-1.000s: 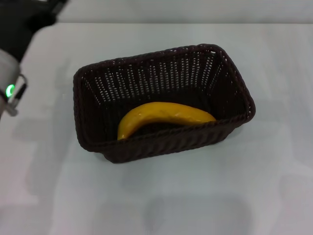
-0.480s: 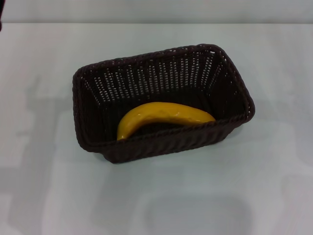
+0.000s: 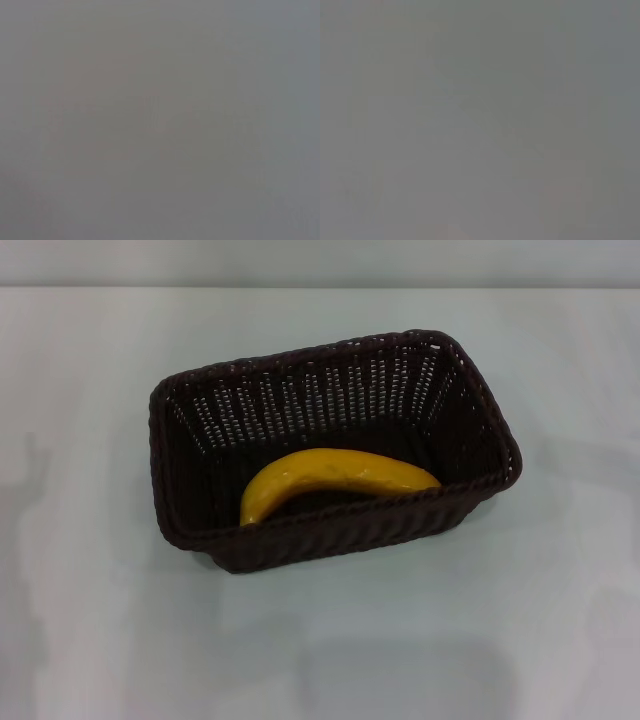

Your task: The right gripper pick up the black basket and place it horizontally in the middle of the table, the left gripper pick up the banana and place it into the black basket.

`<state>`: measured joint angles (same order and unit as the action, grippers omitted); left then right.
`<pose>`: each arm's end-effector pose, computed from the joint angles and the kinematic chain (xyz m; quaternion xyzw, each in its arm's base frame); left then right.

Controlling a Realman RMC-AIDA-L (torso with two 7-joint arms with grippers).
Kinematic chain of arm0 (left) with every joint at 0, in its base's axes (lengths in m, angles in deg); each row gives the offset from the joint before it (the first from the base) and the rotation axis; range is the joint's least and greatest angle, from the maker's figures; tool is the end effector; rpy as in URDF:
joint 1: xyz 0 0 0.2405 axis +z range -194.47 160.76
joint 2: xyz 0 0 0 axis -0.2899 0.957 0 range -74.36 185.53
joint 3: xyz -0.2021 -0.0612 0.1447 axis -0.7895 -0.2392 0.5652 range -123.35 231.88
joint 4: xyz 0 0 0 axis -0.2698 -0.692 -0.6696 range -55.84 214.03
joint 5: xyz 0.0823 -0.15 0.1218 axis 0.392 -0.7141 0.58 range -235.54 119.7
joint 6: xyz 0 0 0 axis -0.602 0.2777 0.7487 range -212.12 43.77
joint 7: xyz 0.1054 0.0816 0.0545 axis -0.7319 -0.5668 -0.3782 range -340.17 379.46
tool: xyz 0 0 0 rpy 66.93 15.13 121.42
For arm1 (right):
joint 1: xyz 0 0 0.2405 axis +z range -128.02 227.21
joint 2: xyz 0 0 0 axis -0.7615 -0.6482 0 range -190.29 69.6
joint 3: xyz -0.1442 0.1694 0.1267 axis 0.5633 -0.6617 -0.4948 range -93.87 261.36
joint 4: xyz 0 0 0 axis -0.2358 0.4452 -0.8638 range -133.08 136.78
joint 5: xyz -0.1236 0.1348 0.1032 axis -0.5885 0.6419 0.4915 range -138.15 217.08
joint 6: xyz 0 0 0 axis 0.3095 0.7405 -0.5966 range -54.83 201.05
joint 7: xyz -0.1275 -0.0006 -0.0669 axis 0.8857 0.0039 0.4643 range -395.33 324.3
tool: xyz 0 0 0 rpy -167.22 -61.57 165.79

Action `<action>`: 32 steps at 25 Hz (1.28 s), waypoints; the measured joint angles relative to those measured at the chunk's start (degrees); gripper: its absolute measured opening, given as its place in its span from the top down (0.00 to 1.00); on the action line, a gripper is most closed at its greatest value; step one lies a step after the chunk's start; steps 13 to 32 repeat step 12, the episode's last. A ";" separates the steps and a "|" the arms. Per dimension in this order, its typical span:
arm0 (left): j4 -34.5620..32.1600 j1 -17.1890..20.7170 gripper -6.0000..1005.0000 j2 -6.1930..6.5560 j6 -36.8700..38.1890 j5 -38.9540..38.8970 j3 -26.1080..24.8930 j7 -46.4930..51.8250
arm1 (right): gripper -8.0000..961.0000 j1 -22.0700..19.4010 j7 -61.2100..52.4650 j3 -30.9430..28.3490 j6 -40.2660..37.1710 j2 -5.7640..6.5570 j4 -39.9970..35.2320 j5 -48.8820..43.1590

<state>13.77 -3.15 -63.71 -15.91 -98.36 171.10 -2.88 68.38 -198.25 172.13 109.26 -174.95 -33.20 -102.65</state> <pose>-0.2769 0.2317 0.0633 -0.4977 -0.1511 -0.3345 0.7858 0.3629 0.3776 0.0922 -0.5749 0.2757 0.1672 0.7520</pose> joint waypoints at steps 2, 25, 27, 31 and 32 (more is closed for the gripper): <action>0.18 0.58 0.12 -0.06 0.93 -1.50 0.33 -1.76 | 0.12 -0.48 -0.01 -0.92 -0.04 -0.03 0.05 0.14; 2.98 0.55 0.12 -0.13 7.07 -10.97 6.19 -7.55 | 0.12 -1.83 -0.03 -0.95 1.83 -0.17 0.85 0.67; 2.98 0.55 0.12 -0.13 7.07 -10.97 6.19 -7.55 | 0.12 -1.83 -0.03 -0.95 1.83 -0.17 0.85 0.67; 2.98 0.55 0.12 -0.13 7.07 -10.97 6.19 -7.55 | 0.12 -1.83 -0.03 -0.95 1.83 -0.17 0.85 0.67; 2.98 0.55 0.12 -0.13 7.07 -10.97 6.19 -7.55 | 0.12 -1.83 -0.03 -0.95 1.83 -0.17 0.85 0.67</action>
